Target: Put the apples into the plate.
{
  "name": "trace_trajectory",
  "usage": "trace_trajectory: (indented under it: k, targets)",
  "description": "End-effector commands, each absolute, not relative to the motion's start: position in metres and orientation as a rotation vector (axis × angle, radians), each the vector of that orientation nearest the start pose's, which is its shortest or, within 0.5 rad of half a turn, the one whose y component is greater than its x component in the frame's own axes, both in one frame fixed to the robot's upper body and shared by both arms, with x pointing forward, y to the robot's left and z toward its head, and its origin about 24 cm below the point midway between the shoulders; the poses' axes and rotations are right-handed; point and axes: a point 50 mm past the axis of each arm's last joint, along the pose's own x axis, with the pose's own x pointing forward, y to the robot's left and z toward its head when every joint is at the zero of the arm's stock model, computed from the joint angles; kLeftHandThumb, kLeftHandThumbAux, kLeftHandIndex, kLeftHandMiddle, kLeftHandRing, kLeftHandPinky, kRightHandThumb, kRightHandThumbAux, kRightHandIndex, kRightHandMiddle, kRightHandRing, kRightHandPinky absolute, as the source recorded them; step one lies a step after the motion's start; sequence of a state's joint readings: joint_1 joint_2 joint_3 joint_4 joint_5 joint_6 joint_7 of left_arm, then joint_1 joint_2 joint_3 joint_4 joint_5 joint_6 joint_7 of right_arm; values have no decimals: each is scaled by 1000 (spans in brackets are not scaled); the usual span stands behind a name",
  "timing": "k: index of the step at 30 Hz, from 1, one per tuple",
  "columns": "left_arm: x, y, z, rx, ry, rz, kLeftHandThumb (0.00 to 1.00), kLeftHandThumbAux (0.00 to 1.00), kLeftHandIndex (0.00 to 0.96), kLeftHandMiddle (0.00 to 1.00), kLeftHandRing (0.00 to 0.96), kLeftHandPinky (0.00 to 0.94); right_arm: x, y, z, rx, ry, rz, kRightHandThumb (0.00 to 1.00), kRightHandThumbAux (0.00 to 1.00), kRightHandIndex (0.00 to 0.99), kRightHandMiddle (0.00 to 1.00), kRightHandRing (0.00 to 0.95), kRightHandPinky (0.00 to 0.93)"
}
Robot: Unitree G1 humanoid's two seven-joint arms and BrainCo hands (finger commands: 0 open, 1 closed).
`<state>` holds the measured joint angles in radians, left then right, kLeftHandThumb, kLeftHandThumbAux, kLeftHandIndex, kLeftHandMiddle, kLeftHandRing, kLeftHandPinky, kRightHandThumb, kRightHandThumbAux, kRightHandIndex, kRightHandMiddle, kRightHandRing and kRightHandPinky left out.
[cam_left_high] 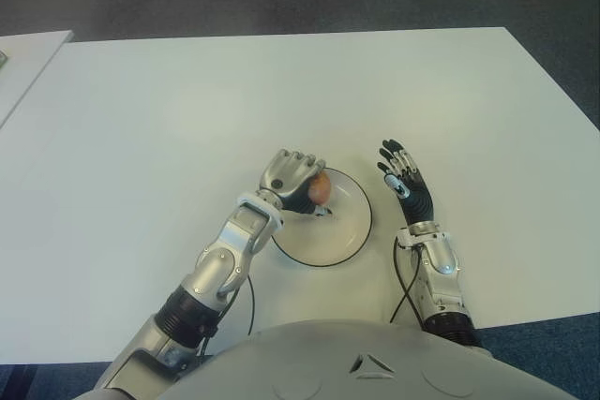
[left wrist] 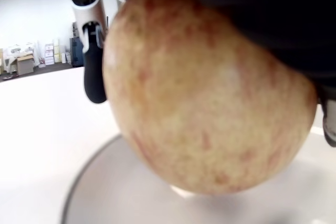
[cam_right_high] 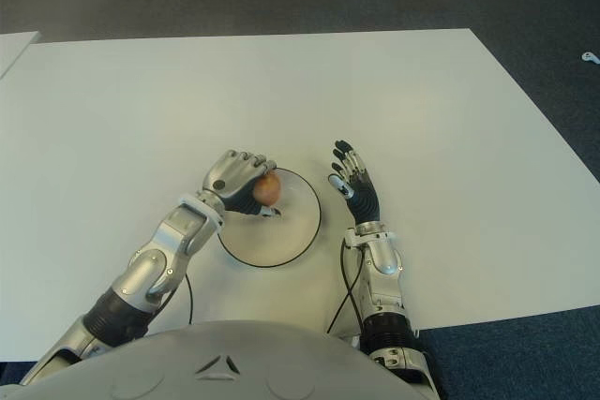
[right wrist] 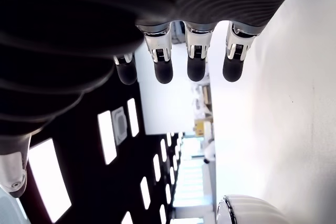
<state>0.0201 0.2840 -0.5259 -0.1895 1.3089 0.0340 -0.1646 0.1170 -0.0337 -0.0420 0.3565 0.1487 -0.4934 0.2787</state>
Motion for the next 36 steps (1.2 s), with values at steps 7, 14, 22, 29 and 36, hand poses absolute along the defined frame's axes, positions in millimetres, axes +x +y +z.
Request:
trace_trajectory:
  k: [7,14,22,29,36]
  targets:
    - [209,73,40,1534,-335,-511,751,688,447,840,831,829,188,-162,-47,134,138,115,129,467,70,13,0,0]
    - [209,72,38,1581,-360,-557,738,683,443,818,845,827,189,-161,-48,142,132,102,138,469,78,22,0,1]
    - [209,72,39,1580,-357,-573,736,681,442,804,848,840,191,-161,-50,159,139,108,140,464,78,23,0,0]
    - [208,71,41,1471,-355,-498,706,690,430,807,828,826,191,-162,-52,158,149,110,139,467,72,26,0,0]
    - [205,70,42,1416,-339,-467,308,372,343,600,598,589,192,-162,-55,143,160,122,134,467,65,27,0,0]
